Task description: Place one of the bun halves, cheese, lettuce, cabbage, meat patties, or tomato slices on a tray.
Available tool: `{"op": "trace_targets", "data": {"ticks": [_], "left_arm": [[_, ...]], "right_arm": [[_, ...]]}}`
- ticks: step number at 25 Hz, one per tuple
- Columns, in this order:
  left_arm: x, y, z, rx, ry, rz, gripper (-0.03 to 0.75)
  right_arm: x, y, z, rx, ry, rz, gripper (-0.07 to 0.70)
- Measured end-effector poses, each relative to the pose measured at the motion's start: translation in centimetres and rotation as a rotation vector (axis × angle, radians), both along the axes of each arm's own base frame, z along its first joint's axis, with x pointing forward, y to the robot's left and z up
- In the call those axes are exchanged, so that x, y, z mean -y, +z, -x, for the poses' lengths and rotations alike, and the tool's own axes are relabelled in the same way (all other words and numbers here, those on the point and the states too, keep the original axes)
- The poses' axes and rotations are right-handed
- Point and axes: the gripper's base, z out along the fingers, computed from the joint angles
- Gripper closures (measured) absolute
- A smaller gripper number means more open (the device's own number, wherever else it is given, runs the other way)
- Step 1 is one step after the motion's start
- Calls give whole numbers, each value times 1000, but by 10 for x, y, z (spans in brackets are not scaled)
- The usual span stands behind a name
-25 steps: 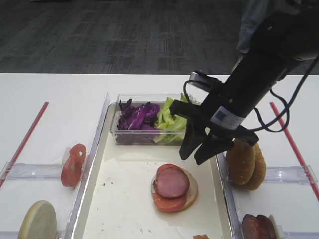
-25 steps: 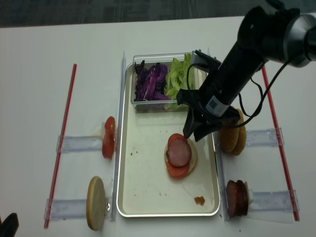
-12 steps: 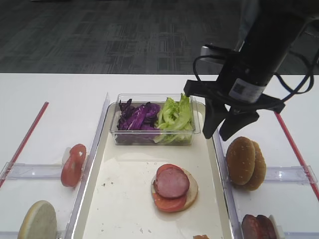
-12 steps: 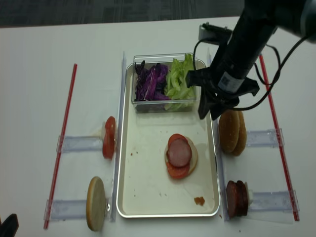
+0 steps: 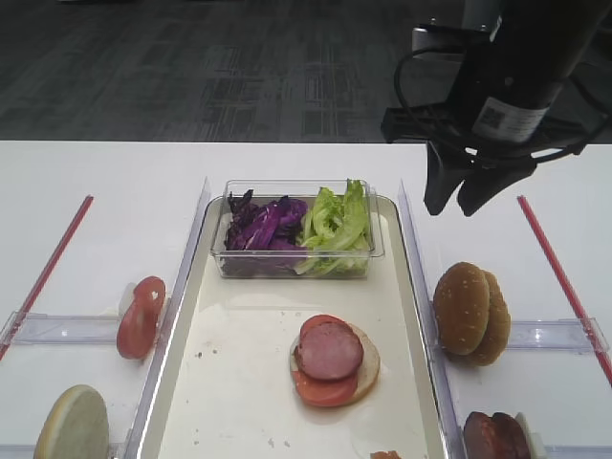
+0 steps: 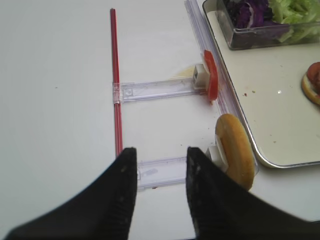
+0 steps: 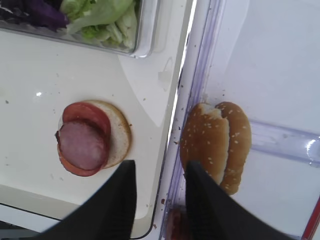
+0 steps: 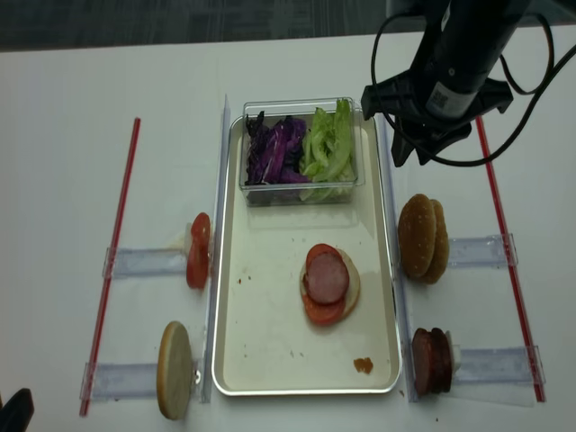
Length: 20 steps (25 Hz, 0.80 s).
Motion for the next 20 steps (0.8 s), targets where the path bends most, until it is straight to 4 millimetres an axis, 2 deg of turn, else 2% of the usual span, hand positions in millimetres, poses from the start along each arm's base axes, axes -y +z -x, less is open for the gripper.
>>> {"op": "trace_targets", "data": {"ticks": [8,12,15,20], "left_arm": [[0,0,0,0,0,0,482],[0,0,0,0,0,0,482],[0,0,0,0,0,0,482],[0,0,0,0,0,0,482]], "right_arm": [[6,1,-1,27,14,65,356],[16,11,1,71,9,103,356],[33,18,0,88,-38,106,356],[75,33,-1,145,-81,126,356]]}}
